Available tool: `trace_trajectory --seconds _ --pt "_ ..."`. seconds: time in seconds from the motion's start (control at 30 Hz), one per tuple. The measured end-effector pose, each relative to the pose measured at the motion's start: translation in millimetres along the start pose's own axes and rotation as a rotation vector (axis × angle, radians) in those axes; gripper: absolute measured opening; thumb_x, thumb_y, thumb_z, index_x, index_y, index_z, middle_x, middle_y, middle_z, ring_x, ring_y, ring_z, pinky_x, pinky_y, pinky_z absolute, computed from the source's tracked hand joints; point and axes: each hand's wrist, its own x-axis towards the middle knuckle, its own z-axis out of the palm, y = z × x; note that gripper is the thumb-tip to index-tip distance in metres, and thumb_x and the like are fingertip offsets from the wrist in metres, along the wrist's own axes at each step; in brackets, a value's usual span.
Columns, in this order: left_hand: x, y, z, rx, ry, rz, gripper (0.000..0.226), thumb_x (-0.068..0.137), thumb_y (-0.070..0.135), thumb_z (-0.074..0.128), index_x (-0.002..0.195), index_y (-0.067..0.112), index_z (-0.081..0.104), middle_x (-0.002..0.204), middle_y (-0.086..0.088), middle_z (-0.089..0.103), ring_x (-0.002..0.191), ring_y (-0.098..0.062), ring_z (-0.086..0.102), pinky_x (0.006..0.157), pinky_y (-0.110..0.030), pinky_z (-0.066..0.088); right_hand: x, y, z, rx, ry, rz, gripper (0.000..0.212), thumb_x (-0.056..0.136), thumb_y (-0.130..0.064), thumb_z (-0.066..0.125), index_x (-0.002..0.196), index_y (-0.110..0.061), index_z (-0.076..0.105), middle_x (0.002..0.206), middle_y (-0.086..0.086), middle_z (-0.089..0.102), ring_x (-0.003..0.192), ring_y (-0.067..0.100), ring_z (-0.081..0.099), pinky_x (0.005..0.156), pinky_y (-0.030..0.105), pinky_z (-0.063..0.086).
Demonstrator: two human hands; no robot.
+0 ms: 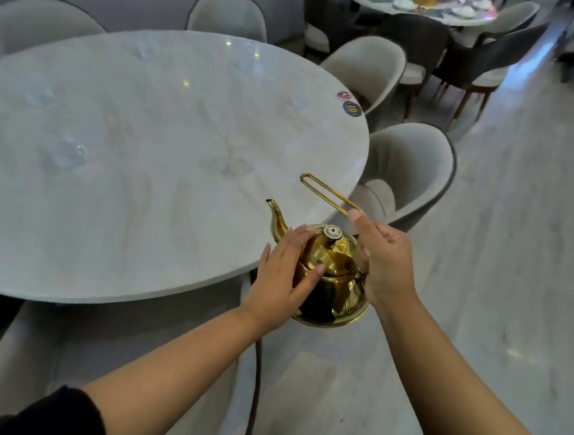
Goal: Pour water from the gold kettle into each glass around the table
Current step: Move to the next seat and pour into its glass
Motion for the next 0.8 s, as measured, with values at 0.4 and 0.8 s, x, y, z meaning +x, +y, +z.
trace_trajectory --seconds 0.4,0.8 --pt "112.8 7.2 32.2 0.115 0.184 -0.216 0.052 0.095 0.049 0.039 0.143 0.038 0.024 0.156 0.015 0.016 0.145 -0.005 0.008 0.118 -0.051 0.009 161.9 1.7 -25.8 -0.016 -0.281 0.061 0.056 0.083 -0.026 0.07 0.04 -0.021 0.035 0.038 -0.008 0.025 0.037 0.01 0.018 0.045 0.027 0.021" --pt "204.9 -13.7 28.1 0.162 0.163 -0.338 0.059 0.096 0.044 0.042 0.147 0.039 0.011 0.15 0.028 -0.004 0.142 -0.001 0.005 0.117 -0.041 0.004 291.2 11.0 -1.6 -0.071 -0.435 0.068 0.059 0.083 -0.028 0.07 0.04 -0.021 0.031 0.037 -0.009 0.024 0.035 0.009 0.019 0.044 0.022 0.025"
